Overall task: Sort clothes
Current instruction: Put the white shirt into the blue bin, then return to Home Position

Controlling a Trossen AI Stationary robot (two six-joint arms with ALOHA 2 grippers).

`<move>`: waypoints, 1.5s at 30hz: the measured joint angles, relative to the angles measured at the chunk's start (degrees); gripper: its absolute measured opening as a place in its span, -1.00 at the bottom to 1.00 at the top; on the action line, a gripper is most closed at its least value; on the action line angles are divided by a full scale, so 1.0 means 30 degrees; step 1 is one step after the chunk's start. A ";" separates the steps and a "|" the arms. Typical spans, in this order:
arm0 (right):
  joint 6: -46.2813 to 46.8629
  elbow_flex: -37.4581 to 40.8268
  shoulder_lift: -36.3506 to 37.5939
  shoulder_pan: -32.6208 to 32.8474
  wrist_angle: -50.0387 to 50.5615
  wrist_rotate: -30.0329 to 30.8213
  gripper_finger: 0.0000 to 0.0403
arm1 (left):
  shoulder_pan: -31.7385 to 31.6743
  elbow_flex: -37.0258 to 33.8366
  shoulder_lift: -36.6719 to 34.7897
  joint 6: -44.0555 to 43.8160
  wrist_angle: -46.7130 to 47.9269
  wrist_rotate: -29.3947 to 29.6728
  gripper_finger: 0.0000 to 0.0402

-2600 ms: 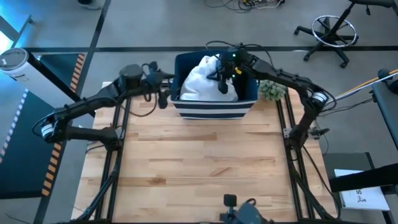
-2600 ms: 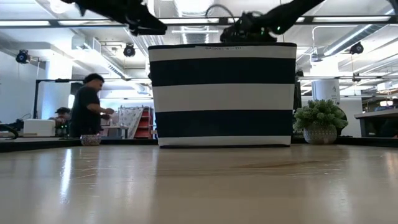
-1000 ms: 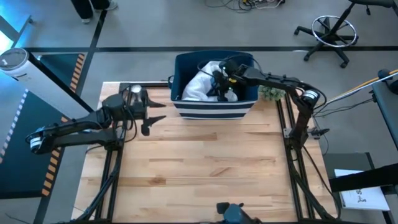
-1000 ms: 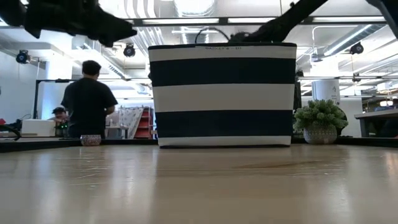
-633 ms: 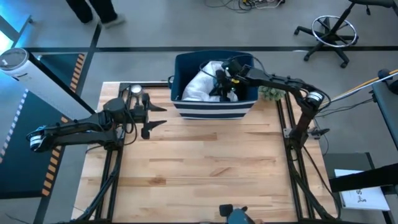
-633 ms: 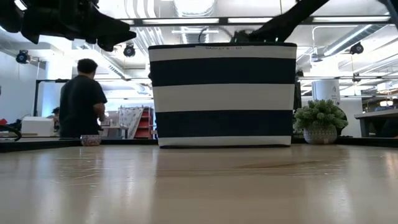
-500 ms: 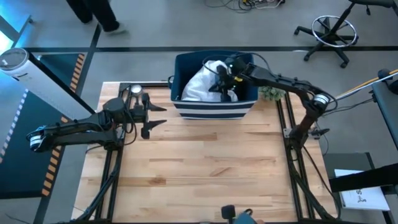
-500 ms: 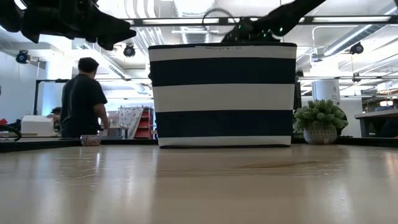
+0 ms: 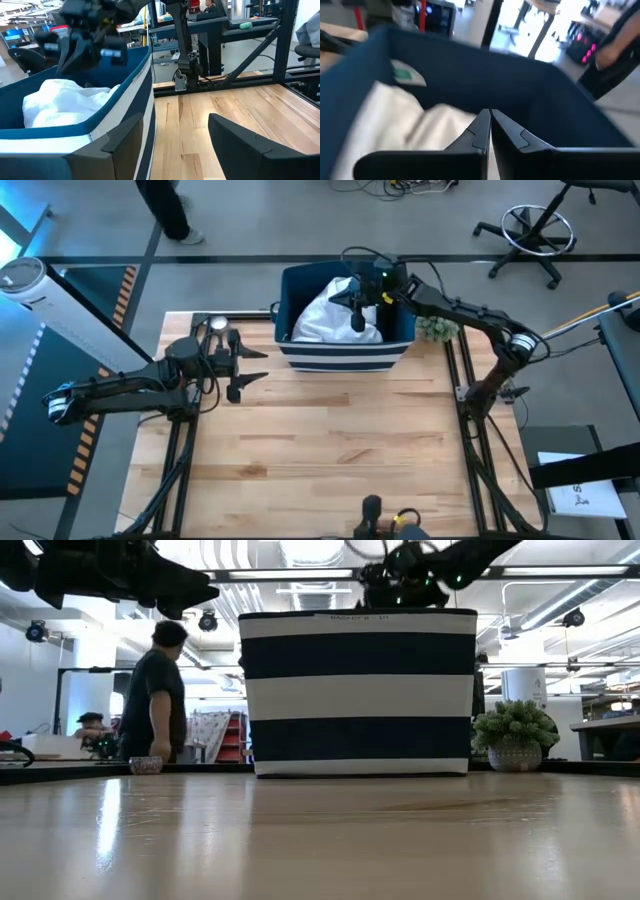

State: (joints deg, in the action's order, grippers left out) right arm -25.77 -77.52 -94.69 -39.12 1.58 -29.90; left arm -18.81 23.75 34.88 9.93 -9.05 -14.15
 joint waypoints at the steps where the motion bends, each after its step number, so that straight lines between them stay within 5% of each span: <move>1: 0.0092 0.0000 -0.0308 -0.0120 0.0002 0.0016 -1.00 | 0.0000 0.0000 0.0004 0.0001 0.0006 0.0000 0.07; 14: -0.0508 0.1217 -0.3410 -0.0531 0.1876 -0.0668 -1.00 | 0.0063 -0.0073 -0.0196 -0.0051 0.0355 0.0015 -0.01; 23: -0.0136 0.3883 -0.2523 -0.0973 0.0150 -0.0686 -1.00 | 0.0095 -0.0124 -0.0963 -0.0038 0.0301 0.0022 -0.03; 35: 0.0965 0.3241 0.2374 -0.0784 0.0273 -0.0538 -1.00 | 0.0095 0.0834 -0.2630 0.0342 0.1211 0.0029 -0.28; 45: 0.1418 0.6141 0.9276 0.1791 -0.0325 0.0173 -1.00 | 0.0505 0.1821 -0.2712 0.0510 0.3379 -0.0088 -0.97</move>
State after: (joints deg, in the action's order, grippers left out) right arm -21.51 -59.09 -66.86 -33.75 0.61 -29.38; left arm -17.29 29.21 26.74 11.46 1.08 -14.42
